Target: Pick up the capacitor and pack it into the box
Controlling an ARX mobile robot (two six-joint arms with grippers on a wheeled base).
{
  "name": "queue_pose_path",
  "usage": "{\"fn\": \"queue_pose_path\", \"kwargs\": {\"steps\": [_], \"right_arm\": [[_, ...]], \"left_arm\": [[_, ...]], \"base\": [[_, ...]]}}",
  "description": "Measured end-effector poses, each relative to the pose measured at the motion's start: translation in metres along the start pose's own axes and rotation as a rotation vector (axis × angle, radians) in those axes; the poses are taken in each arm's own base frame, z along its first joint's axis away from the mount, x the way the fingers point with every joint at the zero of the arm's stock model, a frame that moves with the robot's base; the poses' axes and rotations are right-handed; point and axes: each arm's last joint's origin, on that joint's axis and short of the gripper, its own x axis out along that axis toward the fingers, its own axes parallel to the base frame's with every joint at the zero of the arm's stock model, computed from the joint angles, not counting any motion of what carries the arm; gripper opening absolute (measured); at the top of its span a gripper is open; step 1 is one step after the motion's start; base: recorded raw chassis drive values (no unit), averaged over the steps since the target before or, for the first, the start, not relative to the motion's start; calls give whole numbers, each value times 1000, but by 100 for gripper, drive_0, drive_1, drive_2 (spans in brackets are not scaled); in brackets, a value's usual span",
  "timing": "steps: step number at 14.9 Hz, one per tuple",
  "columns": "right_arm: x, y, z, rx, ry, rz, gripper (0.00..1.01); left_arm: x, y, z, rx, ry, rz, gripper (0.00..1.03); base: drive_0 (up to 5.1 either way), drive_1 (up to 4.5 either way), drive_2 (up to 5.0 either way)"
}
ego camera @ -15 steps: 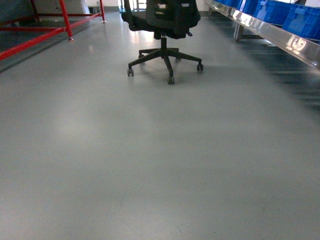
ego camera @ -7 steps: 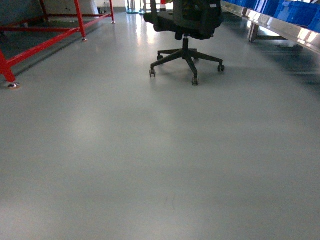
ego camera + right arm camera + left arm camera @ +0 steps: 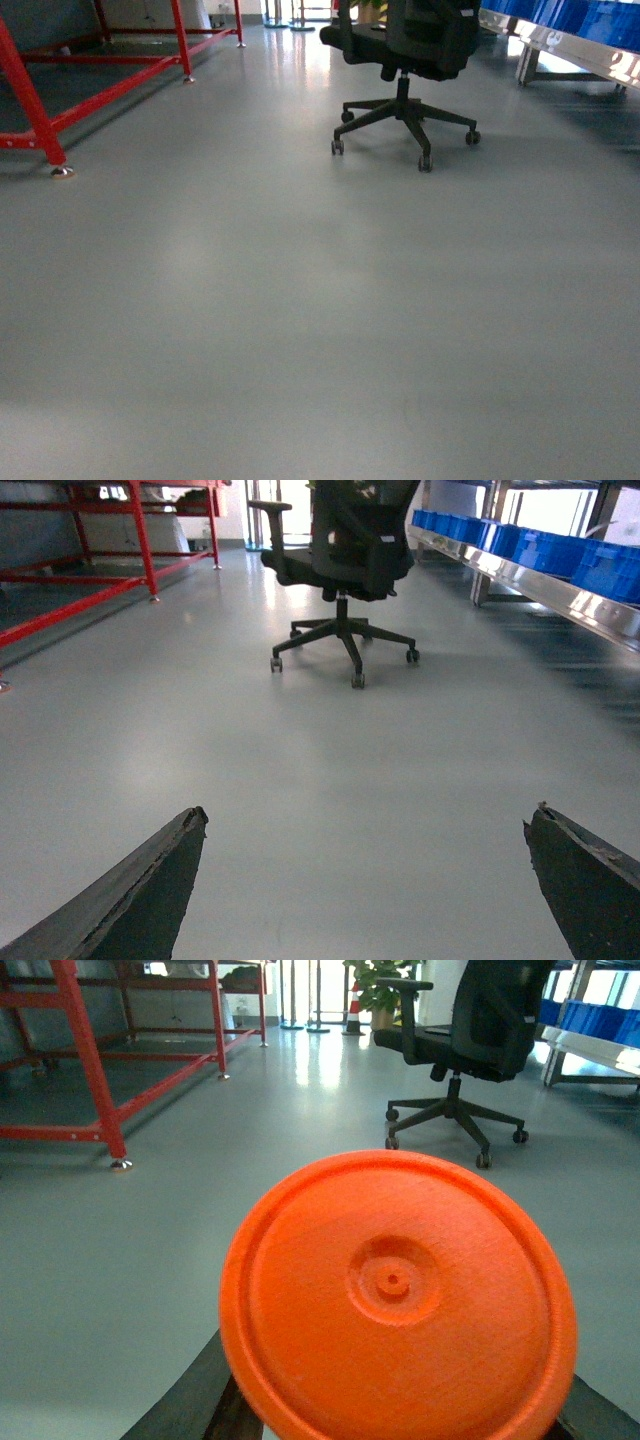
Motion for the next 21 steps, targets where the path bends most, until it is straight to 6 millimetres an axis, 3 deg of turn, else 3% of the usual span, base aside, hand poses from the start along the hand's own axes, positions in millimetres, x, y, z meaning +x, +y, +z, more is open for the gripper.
{"fn": "queue_pose_path", "kwargs": {"steps": [21], "right_arm": [[0,0,0,0,-1,0,98]], "left_arm": [[0,0,1,0,-5,-3,44]], "base": [[-496,245,245]]}}
